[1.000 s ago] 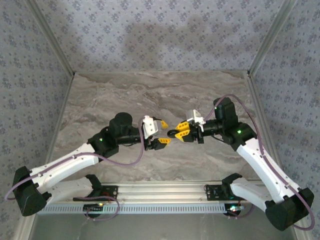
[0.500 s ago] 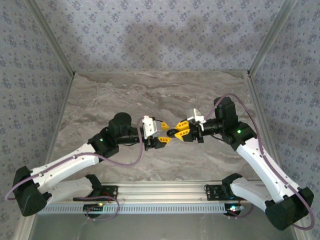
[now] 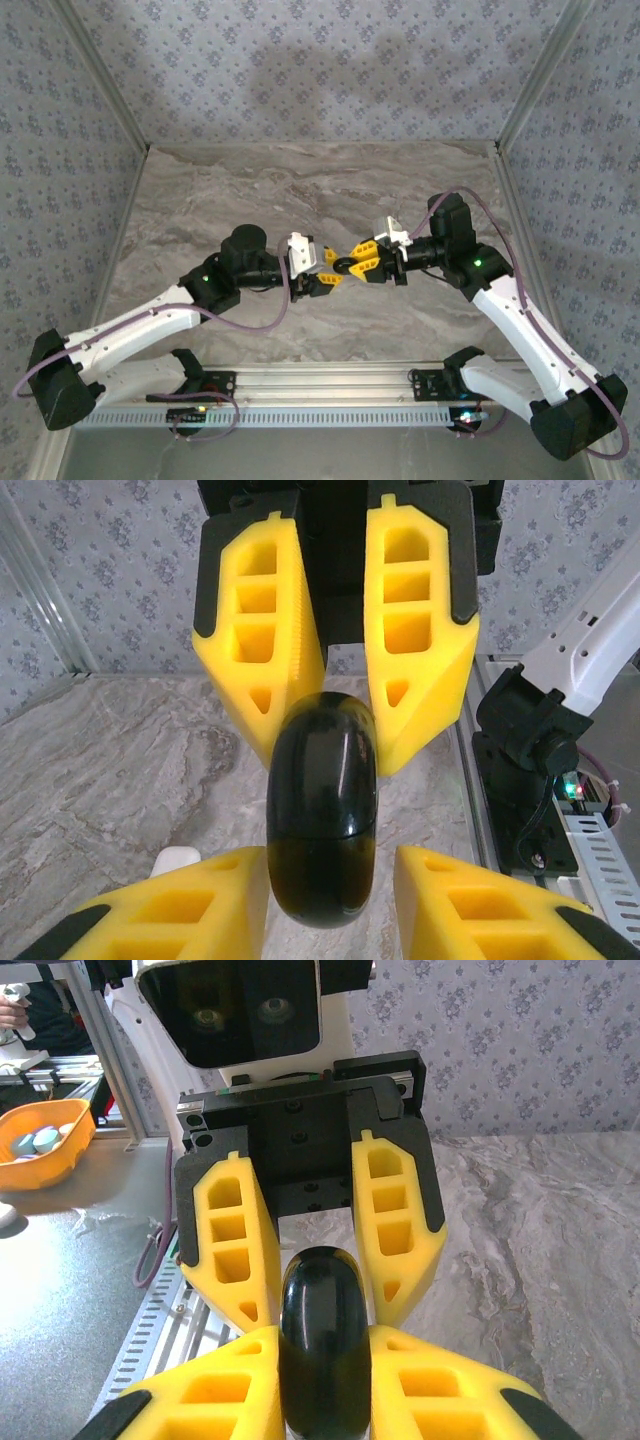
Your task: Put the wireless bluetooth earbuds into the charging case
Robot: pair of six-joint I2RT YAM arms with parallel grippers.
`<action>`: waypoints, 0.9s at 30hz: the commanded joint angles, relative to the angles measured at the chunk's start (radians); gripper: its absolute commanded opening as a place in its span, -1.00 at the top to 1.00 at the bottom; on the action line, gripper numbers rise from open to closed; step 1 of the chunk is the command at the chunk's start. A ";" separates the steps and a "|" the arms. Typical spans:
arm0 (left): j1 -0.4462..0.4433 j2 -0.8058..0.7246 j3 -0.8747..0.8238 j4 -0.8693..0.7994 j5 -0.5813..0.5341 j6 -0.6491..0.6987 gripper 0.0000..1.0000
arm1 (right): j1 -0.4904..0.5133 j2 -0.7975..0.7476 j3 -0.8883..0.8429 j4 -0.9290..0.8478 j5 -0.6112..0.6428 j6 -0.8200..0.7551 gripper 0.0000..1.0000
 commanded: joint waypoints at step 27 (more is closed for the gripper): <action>0.004 0.020 0.081 -0.081 0.048 0.033 0.57 | 0.023 0.005 0.023 -0.049 0.020 -0.026 0.53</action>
